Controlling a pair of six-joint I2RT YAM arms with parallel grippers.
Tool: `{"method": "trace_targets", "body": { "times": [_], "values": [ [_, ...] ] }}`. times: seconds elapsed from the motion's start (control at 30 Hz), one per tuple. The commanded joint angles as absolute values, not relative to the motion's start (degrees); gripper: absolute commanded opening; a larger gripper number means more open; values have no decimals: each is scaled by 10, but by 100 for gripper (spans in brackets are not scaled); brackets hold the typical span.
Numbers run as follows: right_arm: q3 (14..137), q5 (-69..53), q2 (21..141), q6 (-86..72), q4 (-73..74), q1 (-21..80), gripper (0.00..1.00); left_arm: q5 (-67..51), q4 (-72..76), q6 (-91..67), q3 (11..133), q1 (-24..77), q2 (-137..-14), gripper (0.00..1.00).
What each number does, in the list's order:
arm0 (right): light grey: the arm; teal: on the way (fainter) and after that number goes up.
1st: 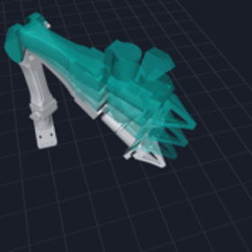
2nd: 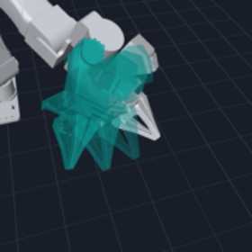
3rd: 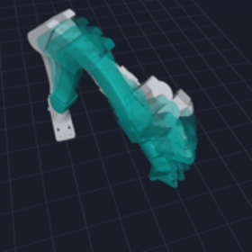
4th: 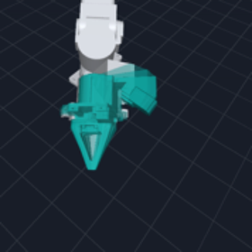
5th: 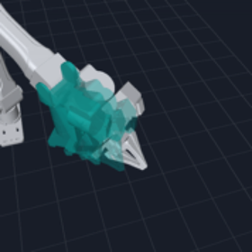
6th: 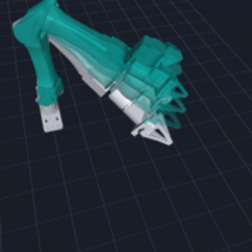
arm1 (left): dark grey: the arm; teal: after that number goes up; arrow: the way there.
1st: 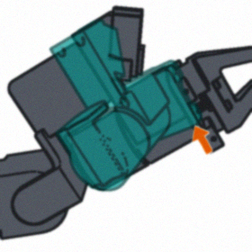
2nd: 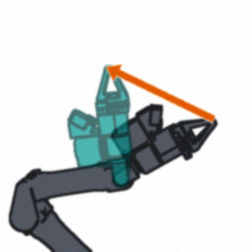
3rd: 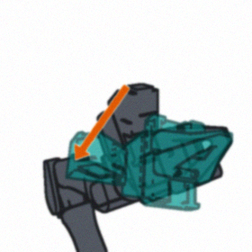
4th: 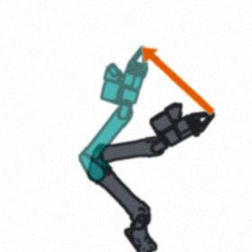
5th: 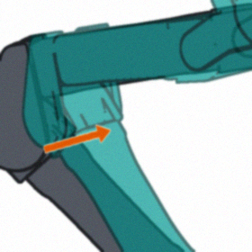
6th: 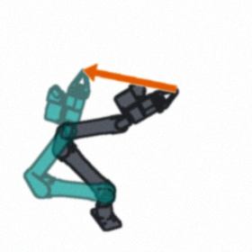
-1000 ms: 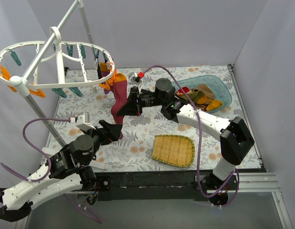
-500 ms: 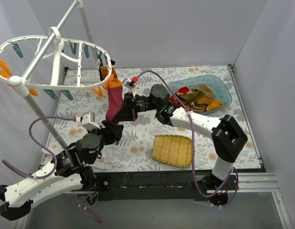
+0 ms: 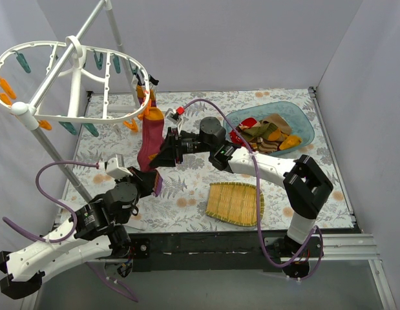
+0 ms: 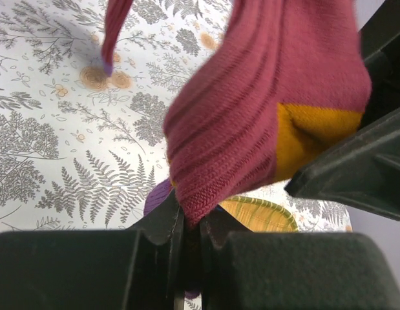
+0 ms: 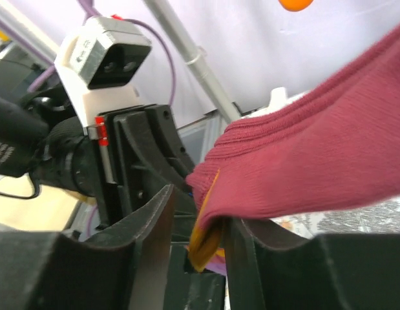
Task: Remove the socks clipped to the hanger
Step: Remove the sock from the hanger.
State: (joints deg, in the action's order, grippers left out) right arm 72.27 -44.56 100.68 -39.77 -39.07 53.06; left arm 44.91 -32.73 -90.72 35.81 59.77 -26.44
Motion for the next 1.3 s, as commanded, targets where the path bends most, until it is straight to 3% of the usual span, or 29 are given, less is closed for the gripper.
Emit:
{"method": "trace_targets", "body": {
  "times": [0.0, 0.07, 0.4, 0.8, 0.93, 1.27],
  "values": [
    [722, -389, 987, -348, -369, 533, 45, 475, -355, -928, 369, 598, -267, 0],
    [718, -372, 976, -338, -364, 534, 51, 475, -358, -929, 370, 598, -268, 0],
    [690, -232, 917, -275, -344, 514, 59, 473, -359, -929, 377, 598, -283, 0],
    [876, -453, 1089, -451, -525, 402, 64, 425, -352, -917, 395, 598, -285, 0],
    [955, -467, 1156, -483, -547, 398, 64, 401, -356, -924, 401, 598, -283, 0],
    [1020, -451, 1233, -547, -640, 396, 69, 381, -374, -929, 412, 598, -279, 0]
  ]
}}
